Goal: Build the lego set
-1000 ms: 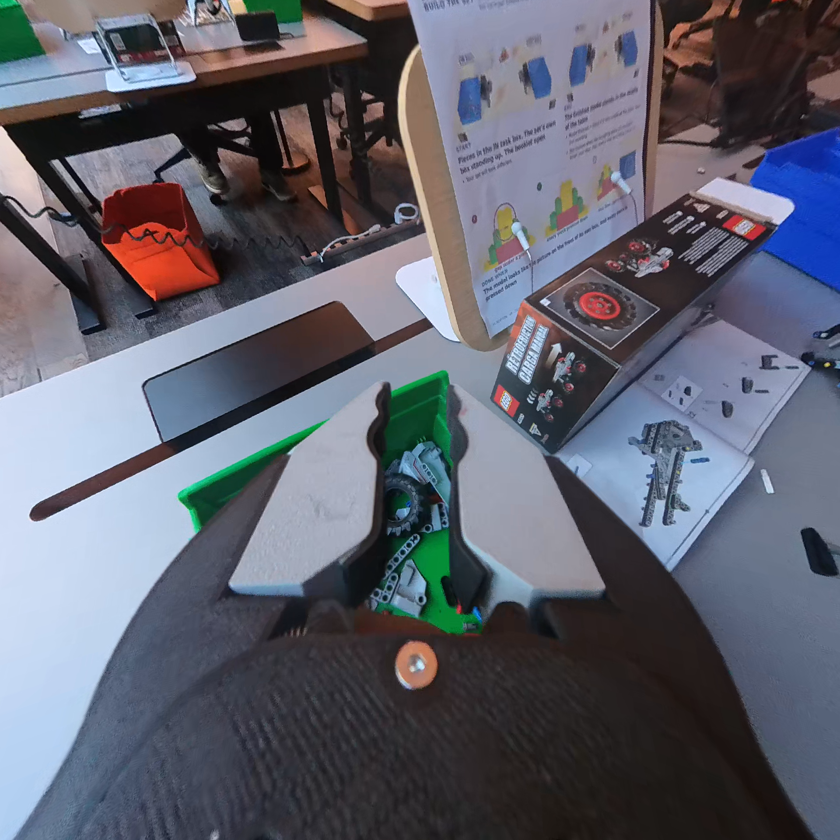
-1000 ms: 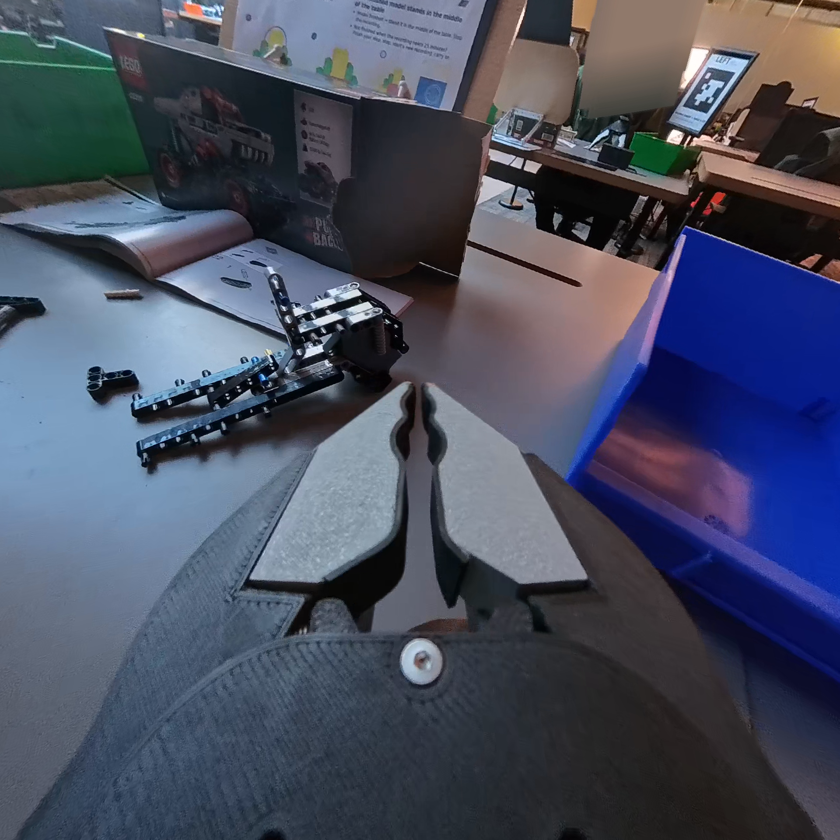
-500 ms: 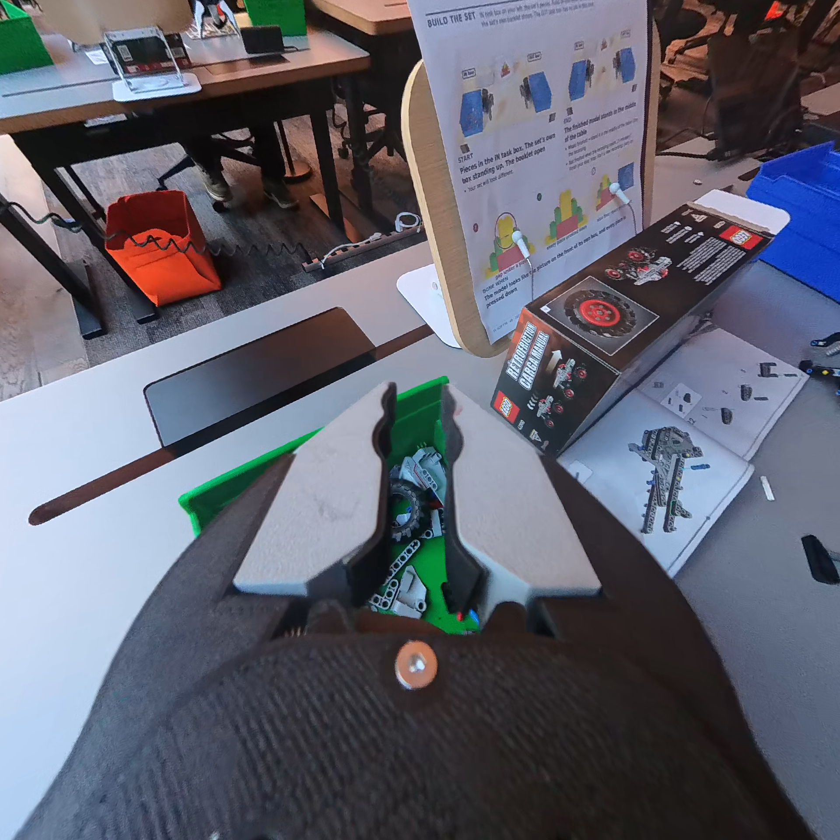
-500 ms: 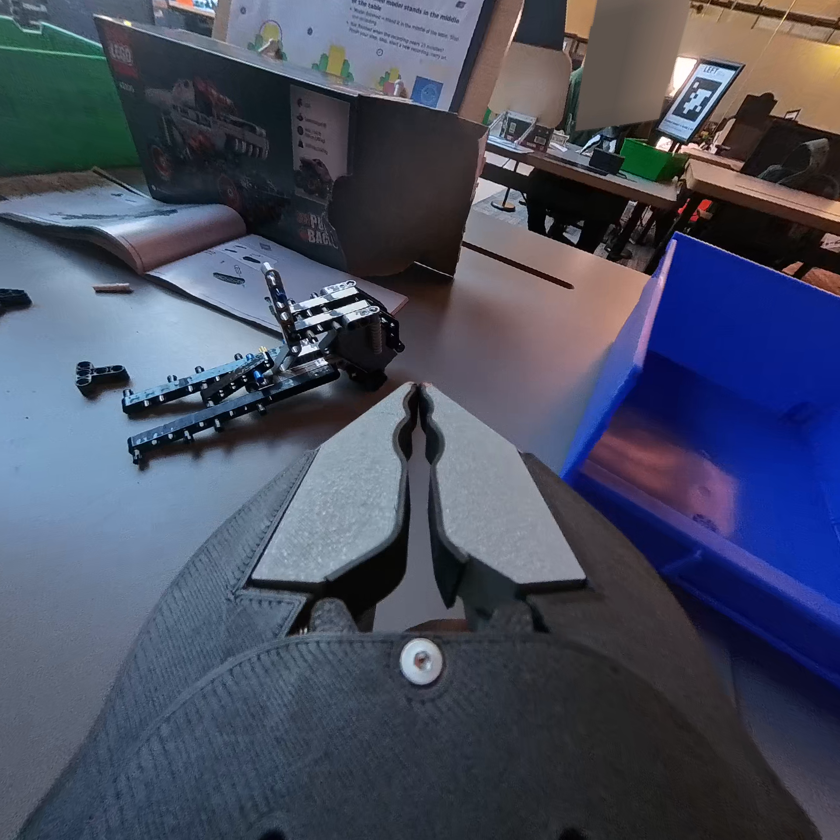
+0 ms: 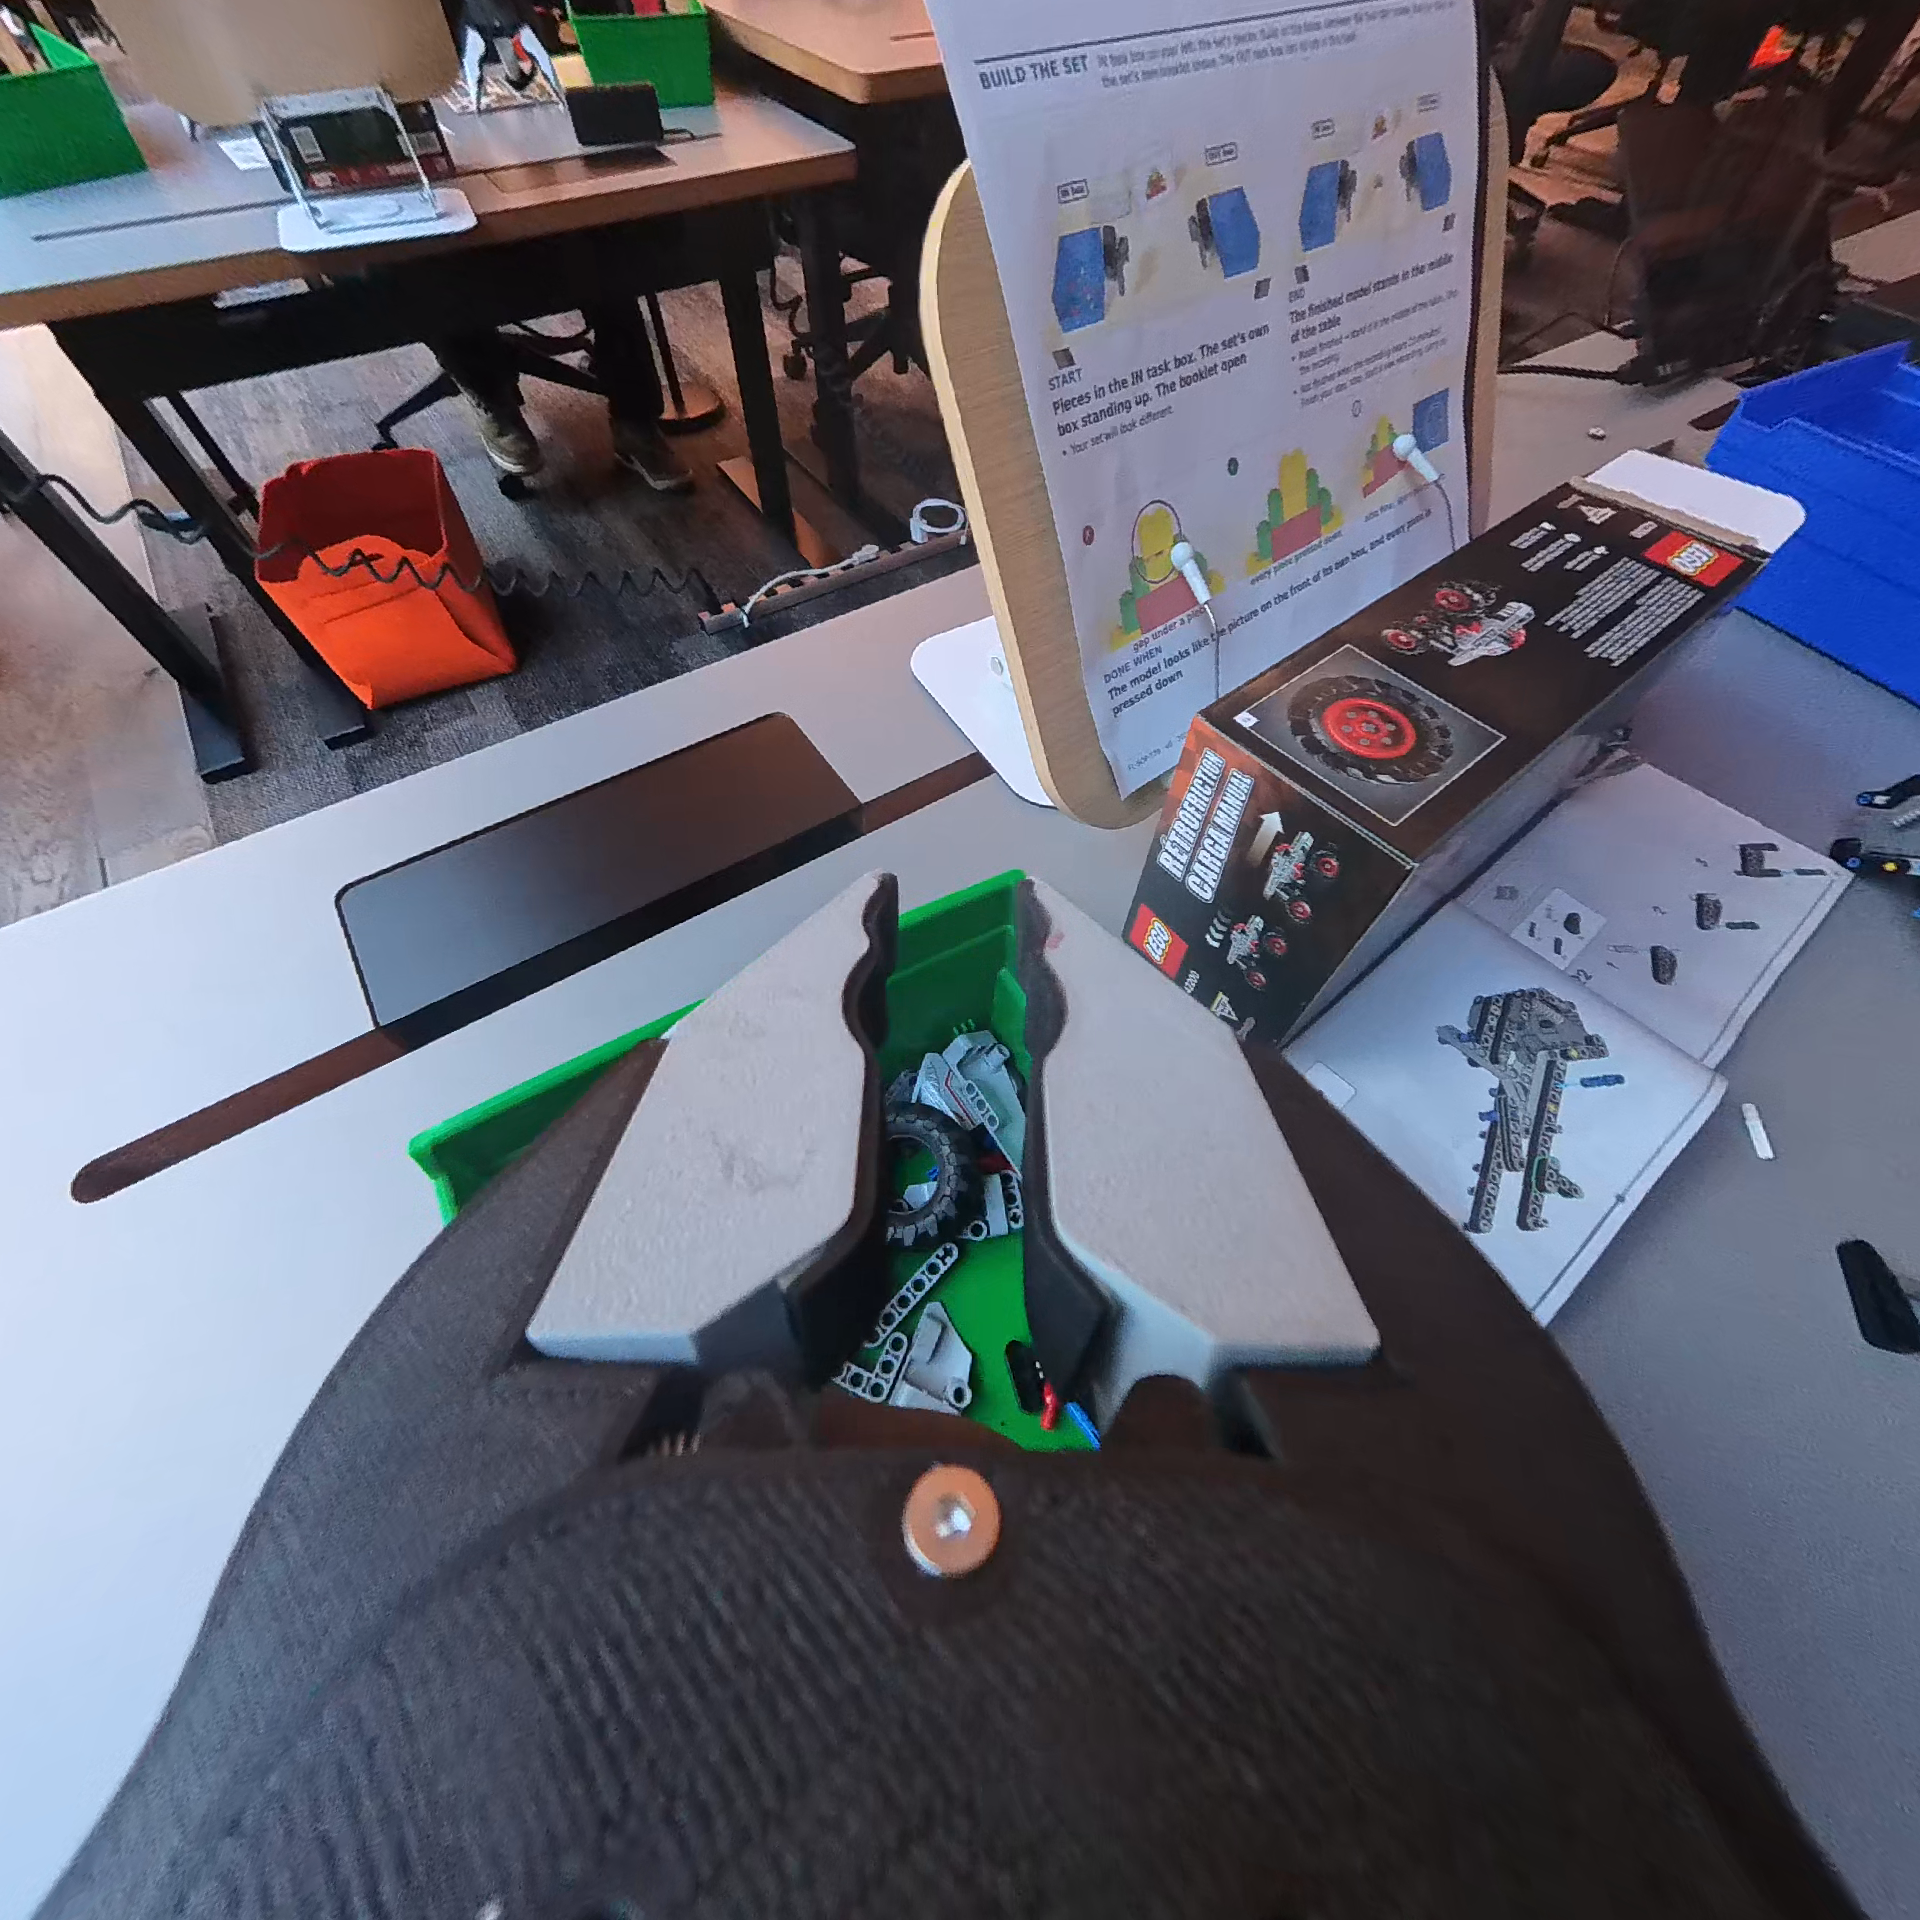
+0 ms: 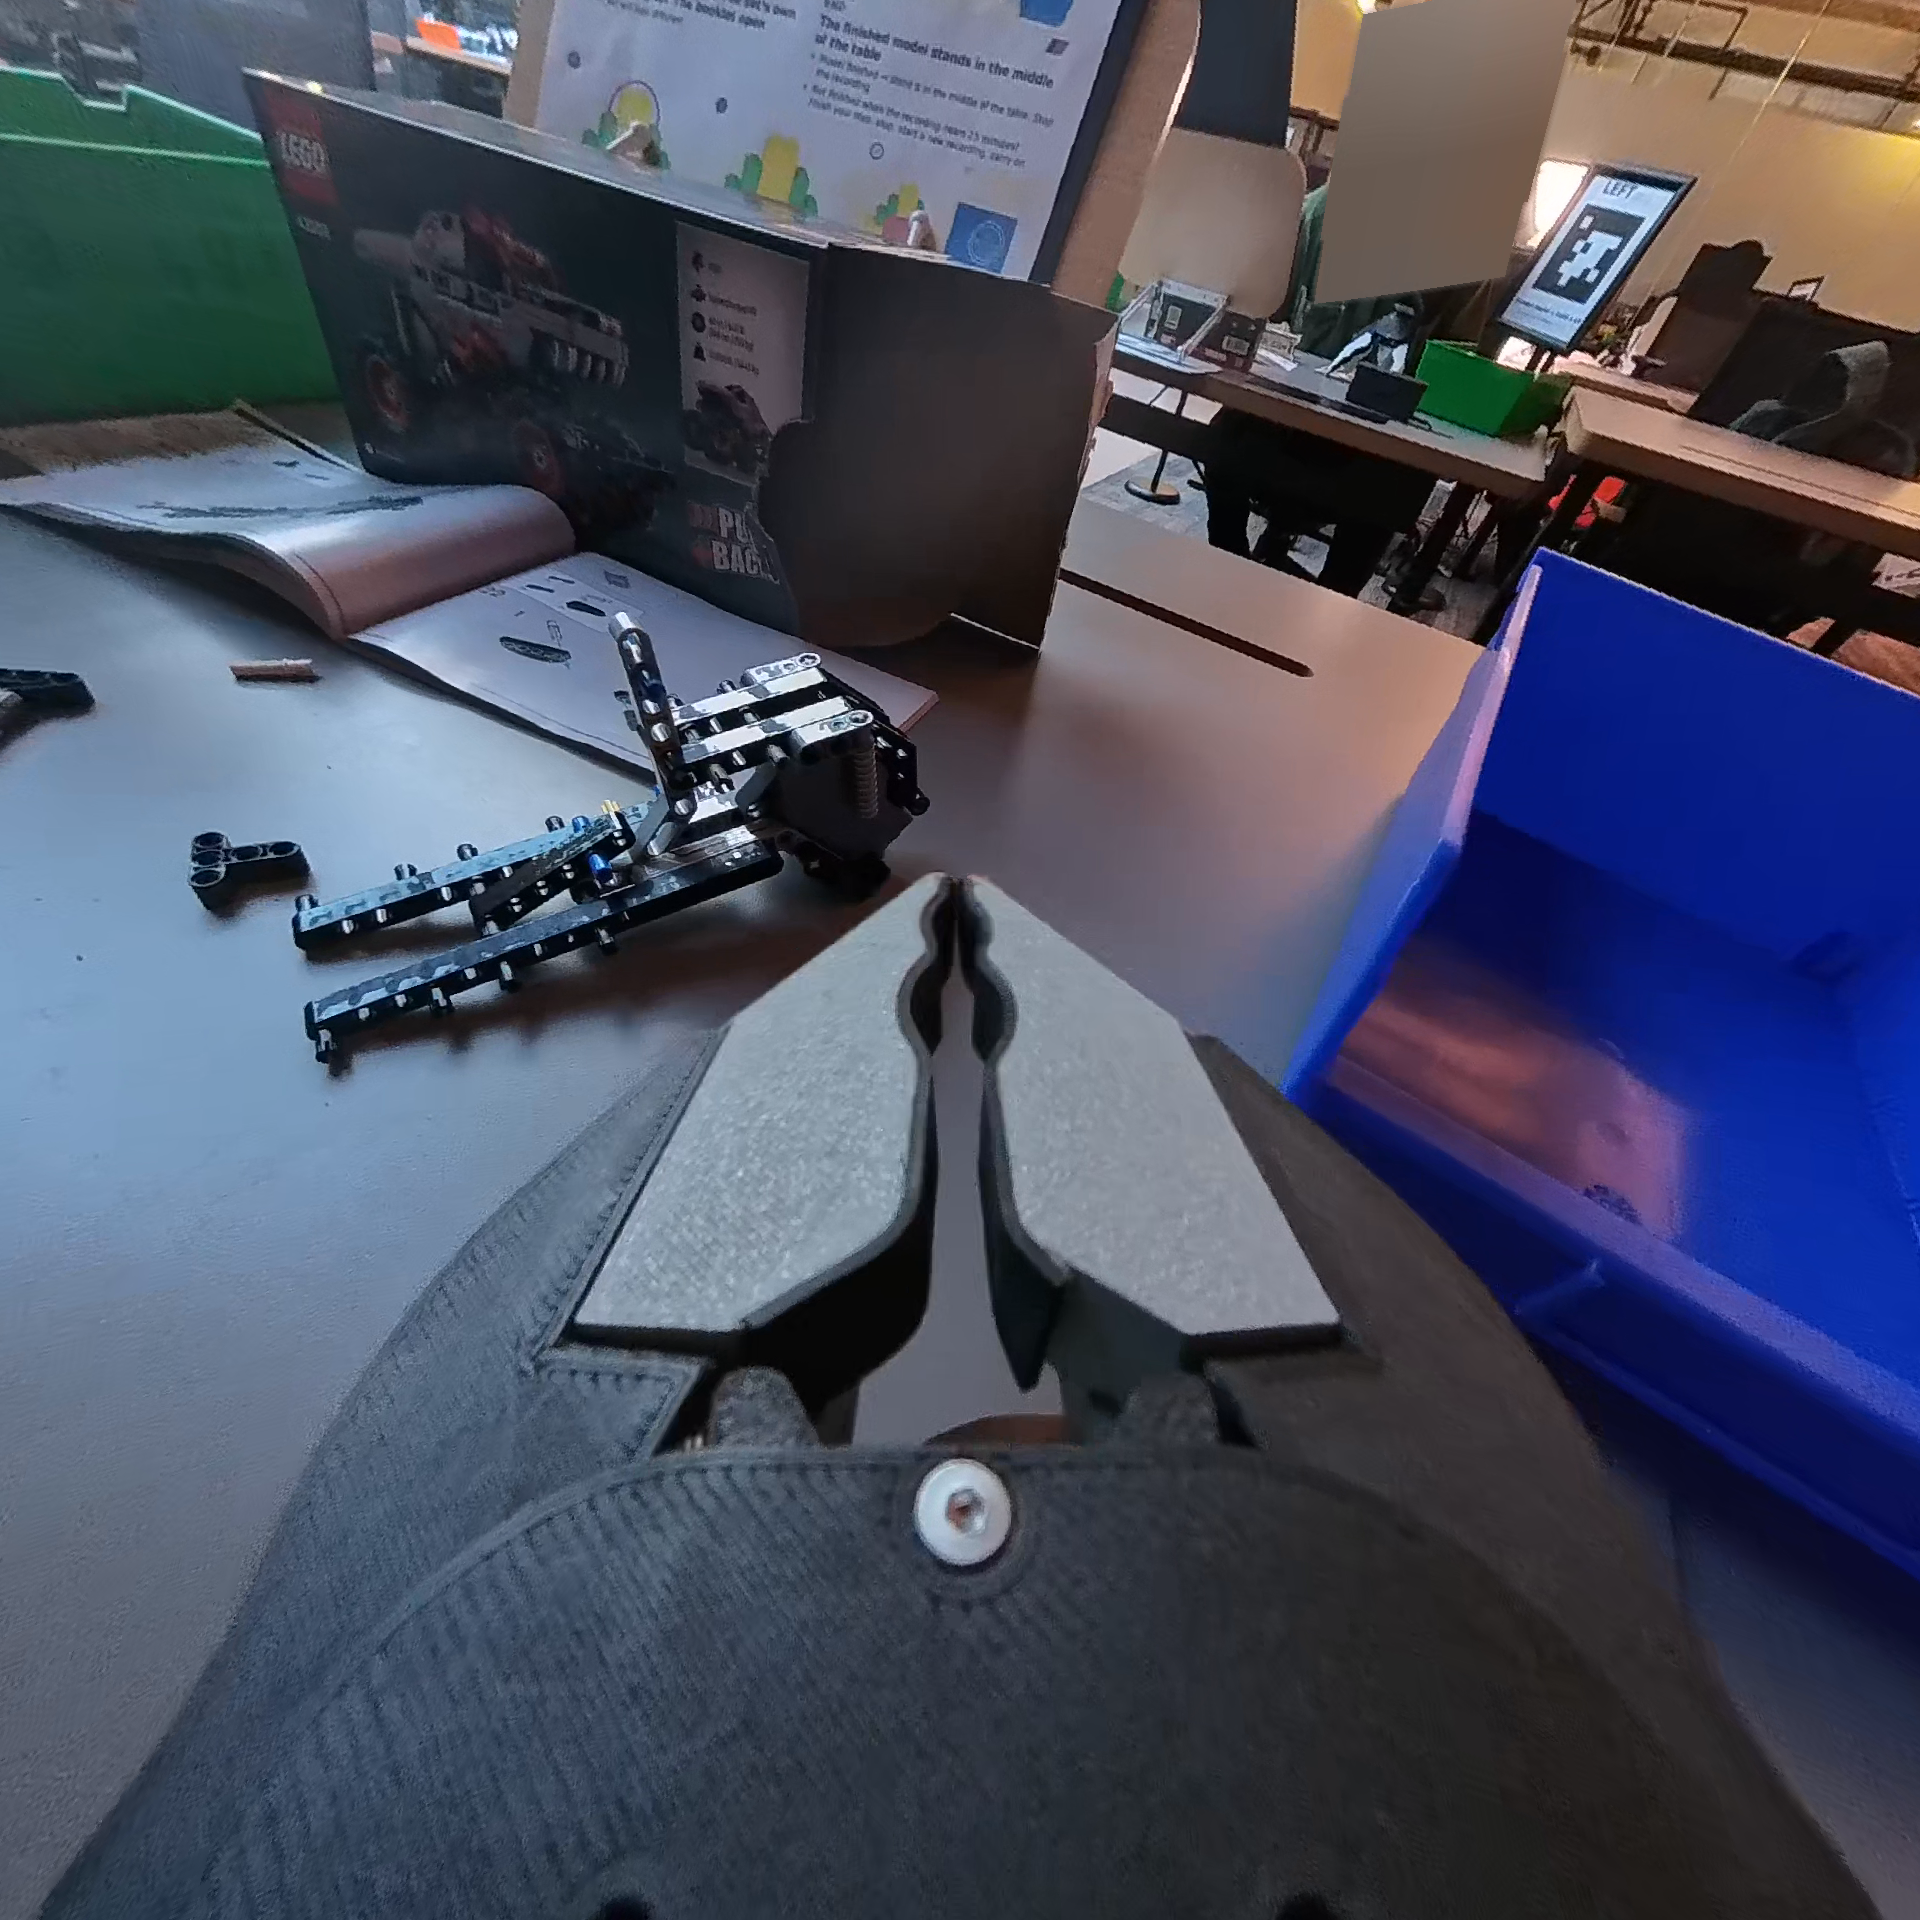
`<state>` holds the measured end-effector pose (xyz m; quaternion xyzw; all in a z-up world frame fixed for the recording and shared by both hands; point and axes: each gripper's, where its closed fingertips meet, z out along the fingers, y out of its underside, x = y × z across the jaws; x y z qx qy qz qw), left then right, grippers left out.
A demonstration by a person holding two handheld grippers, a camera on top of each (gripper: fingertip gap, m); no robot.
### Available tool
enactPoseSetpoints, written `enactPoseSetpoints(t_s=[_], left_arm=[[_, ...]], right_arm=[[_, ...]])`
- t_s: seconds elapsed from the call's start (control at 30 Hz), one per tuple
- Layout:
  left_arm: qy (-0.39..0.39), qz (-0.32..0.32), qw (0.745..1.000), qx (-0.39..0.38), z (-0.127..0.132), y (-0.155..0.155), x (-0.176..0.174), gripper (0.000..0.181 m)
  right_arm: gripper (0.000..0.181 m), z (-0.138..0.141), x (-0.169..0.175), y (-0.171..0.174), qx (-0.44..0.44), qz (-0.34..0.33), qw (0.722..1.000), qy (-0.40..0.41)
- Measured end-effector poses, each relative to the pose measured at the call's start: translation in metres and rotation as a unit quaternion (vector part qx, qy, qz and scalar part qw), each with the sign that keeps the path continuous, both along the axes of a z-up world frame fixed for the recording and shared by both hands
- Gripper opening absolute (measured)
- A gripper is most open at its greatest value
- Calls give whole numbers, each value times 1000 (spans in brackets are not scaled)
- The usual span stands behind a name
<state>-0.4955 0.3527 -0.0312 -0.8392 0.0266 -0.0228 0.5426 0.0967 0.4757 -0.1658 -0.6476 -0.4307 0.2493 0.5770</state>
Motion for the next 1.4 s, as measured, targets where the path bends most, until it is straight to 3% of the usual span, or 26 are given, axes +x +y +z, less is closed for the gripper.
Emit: enactPoseSetpoints(t_s=[0.1, 0.2, 0.27, 0.33, 0.4, 0.5, 0.53, 0.57, 0.6, 0.73, 0.77, 0.83, 1.0, 1.03, 1.23, 1.3, 1.33, 1.4], left_arm=[[7, -10, 1000, -1, -1, 0, 4, 0], [19, -3, 1000, -3, -3, 1, 2, 0], [9, -2, 1000, -3, -3, 2, 2, 14], [3, -2, 1000, -1, -2, 2, 1, 19], [8, -7, 1000, 2, -1, 1, 2, 0], [17, -3, 1000, 1, 0, 0, 1, 0], [13, -3, 1000, 4, 0, 0, 1, 1], [8, -3, 1000, 5, 1, 0, 1, 10], [6, -7, 1000, 2, 0, 0, 2, 0], [20, -2, 1000, -6, -3, 0, 1, 0], [16, -5, 1000, -1, -1, 1, 3, 4], [13, -18, 1000, -4, -1, 0, 7, 0], [10, -12, 1000, 2, 2, -1, 5, 7], [8, -16, 1000, 2, 1, -1, 6, 1], [18, -10, 1000, -1, 0, 0, 5, 0], [13, -10, 1000, -1, 0, 0, 5, 9], [12, -13, 1000, -1, 0, 0, 5, 0], [20, -10, 1000, -5, -2, 0, 4, 0]], right_arm=[[0, -2, 0, 0, -2, 1, 1000, -5], [10, 0, 0, 0, 0, 1, 1000, -2], [14, 0, 0, 1, -2, -1, 1000, 1], [4, -1, 0, 1, -5, -1, 1000, 0], [0, -2, 0, 0, -4, 3, 1000, -3], [0, -1, 0, 1, -2, -3, 1000, -1], [8, -1, 1, 1, -3, -4, 1000, 0], [1, -1, 1, 1, -5, -3, 1000, 0], [0, -1, 1, 1, -5, -3, 1000, 0], [2, 0, 1, 2, 1, -8, 1000, 0], [10, 0, 1, 2, 2, -8, 1000, 0], [0, 0, 1, 1, 2, -6, 1000, -1], [0, 1, 3, 4, 3, -15, 1000, 1], [0, 1, 4, 5, 1, -19, 1000, 2], [0, 0, 4, 7, 1, -27, 1000, -1], [0, 0, 4, 7, 1, -26, 1000, -2], [0, 0, 4, 6, 2, -25, 1000, -3], [0, -1, 3, 6, 2, -24, 1000, -3]])
